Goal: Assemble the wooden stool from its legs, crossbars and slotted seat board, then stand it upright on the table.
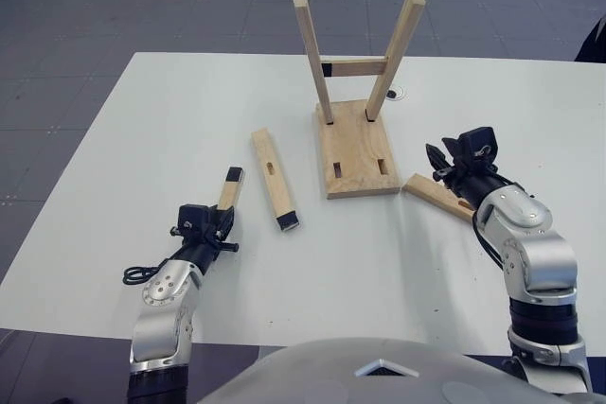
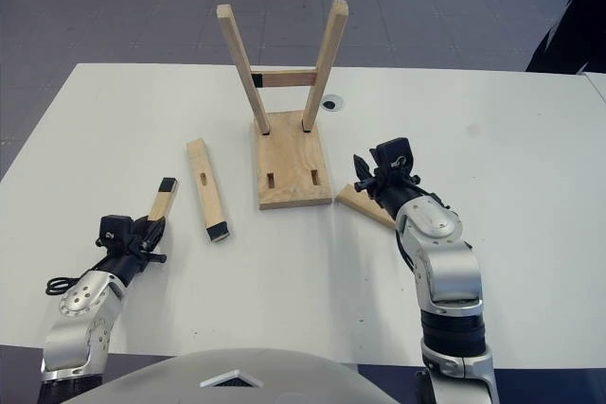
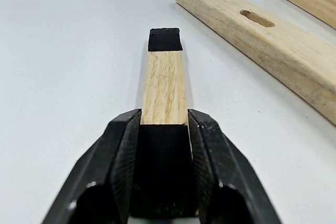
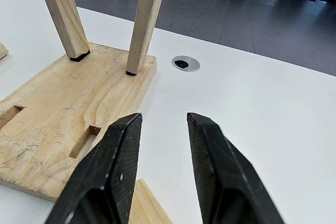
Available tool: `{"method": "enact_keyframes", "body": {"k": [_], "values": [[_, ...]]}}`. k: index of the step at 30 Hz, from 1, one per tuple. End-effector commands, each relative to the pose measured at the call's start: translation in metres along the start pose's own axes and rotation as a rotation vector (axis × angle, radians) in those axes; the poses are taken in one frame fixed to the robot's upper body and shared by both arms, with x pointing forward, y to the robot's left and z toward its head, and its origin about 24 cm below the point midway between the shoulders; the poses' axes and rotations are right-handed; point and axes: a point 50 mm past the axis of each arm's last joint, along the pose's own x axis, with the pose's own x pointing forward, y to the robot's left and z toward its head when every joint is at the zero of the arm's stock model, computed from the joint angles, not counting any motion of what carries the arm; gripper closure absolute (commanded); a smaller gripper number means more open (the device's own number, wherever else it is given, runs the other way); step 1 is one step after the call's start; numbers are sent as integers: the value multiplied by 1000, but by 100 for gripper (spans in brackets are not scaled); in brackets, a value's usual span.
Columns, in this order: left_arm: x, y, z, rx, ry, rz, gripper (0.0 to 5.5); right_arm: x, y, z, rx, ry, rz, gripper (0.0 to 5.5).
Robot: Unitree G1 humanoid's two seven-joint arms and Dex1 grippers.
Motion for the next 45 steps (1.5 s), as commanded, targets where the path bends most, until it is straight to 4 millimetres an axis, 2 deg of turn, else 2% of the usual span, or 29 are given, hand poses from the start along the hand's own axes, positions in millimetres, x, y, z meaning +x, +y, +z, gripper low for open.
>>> {"method": "enact_keyframes", "body": {"k": [1, 4, 6, 9, 11, 14, 18, 21, 24, 28, 30, 32, 34, 37, 39, 42, 45], "values": [[9, 7, 46, -20, -254, 19, 418, 4, -4, 13, 165, -114, -1, 391], [12, -11, 92, 33, -496, -75, 419, 8, -3, 14, 309, -169, 44, 391], [15, -20, 113, 71, -593, -103, 419, 10, -11, 16, 305, -211, -29, 391], [23, -29, 139, 108, -697, -64, 419, 9, -25, 22, -148, -315, -299, 391], [28, -32, 151, 133, -737, 13, 419, 6, -26, 17, -326, -383, -414, 391], [34, -36, 154, 161, -809, 163, 419, 3, -29, 5, -359, -452, -538, 391], [31, -44, 154, 112, -928, 252, 419, 5, -26, 10, -297, -560, -577, 391], [26, -55, 157, 103, -980, 254, 419, 5, -20, 18, -247, -605, -563, 391], [26, -53, 153, 113, -972, 242, 419, 4, -27, 18, -191, -591, -583, 391], [24, -49, 153, 180, -977, 248, 419, 2, -27, 26, -281, -633, -566, 391], [31, -52, 149, 83, -892, 144, 419, 13, -22, 25, -123, -539, -442, 391], [37, -62, 145, -96, -791, -68, 419, 23, -5, 26, 149, -449, -214, 391], [38, -70, 148, -175, -751, -248, 419, 24, 12, 37, 278, -426, -1, 391], [39, -79, 153, -1, -729, -403, 419, 19, 25, 53, 373, -404, 193, 391], [42, -88, 147, 237, -701, -451, 419, 19, 32, 57, 405, -372, 281, 391], [42, -95, 137, 430, -692, -471, 419, 18, 42, 59, 439, -328, 373, 391], [44, -104, 127, 535, -707, -464, 419, 19, 52, 62, 515, -322, 422, 337]]}}
